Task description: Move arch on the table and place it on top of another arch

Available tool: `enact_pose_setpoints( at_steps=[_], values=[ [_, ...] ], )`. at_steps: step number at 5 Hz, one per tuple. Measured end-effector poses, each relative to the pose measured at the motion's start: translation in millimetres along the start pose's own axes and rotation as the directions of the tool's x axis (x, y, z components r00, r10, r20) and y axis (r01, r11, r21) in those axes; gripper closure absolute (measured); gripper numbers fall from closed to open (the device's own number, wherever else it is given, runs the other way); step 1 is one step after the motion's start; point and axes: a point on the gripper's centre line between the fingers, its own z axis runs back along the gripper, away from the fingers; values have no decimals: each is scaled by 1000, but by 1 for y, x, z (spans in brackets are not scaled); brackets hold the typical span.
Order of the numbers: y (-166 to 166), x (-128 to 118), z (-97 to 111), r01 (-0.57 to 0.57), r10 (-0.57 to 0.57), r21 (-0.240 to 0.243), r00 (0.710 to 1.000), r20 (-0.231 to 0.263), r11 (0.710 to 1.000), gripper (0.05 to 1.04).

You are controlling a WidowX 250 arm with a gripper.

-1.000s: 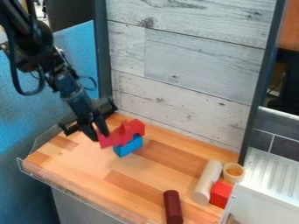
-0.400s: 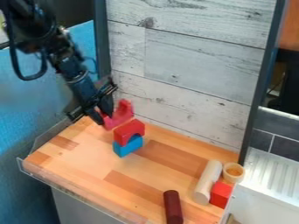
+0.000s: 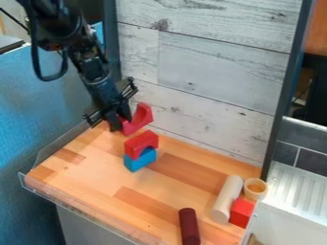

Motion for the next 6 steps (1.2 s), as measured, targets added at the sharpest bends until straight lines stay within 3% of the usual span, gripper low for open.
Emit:
enact_pose_setpoints(
  at_steps=[3, 6],
  values=[
    [3, 4, -24, -38, 37, 55, 999, 19, 998, 863],
    [-7, -4, -26, -28, 26, 55, 999, 27, 998, 863]
  ],
)
